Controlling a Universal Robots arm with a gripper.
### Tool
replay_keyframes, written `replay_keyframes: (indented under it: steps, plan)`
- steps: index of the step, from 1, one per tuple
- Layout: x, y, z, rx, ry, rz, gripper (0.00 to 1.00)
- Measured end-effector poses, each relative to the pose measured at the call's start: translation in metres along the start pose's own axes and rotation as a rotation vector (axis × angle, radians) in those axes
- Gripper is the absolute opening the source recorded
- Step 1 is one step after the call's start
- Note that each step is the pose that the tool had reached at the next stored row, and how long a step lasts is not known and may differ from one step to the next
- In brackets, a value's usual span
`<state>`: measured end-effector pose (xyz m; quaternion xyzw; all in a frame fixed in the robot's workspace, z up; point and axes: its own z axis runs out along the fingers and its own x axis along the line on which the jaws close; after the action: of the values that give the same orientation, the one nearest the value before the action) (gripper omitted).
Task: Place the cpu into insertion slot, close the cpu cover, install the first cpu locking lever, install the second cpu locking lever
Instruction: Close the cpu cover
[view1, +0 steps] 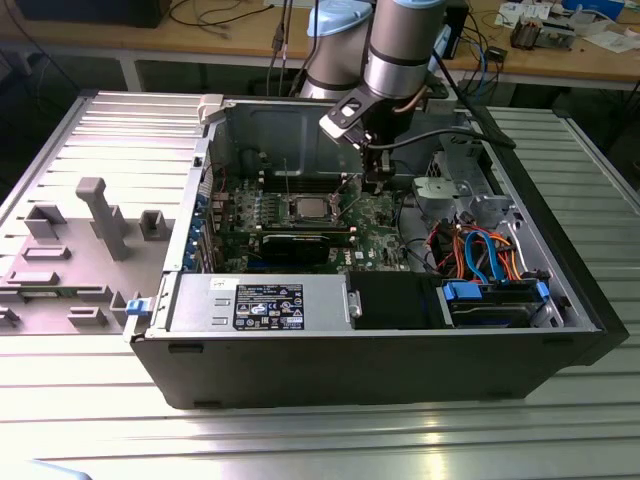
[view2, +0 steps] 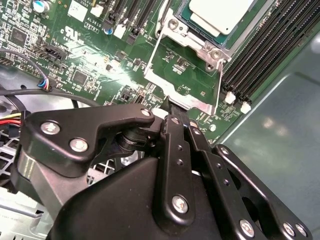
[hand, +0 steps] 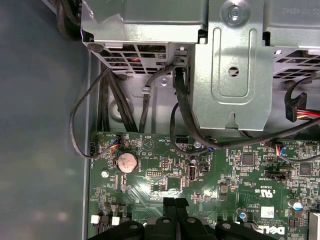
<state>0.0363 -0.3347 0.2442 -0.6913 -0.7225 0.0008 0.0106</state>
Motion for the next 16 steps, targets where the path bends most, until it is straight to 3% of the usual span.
replay_keyframes:
  steps: [16]
  plan:
    - [0.0002,-0.0049,0.0015,0.0006,0.0,0.0,0.11]
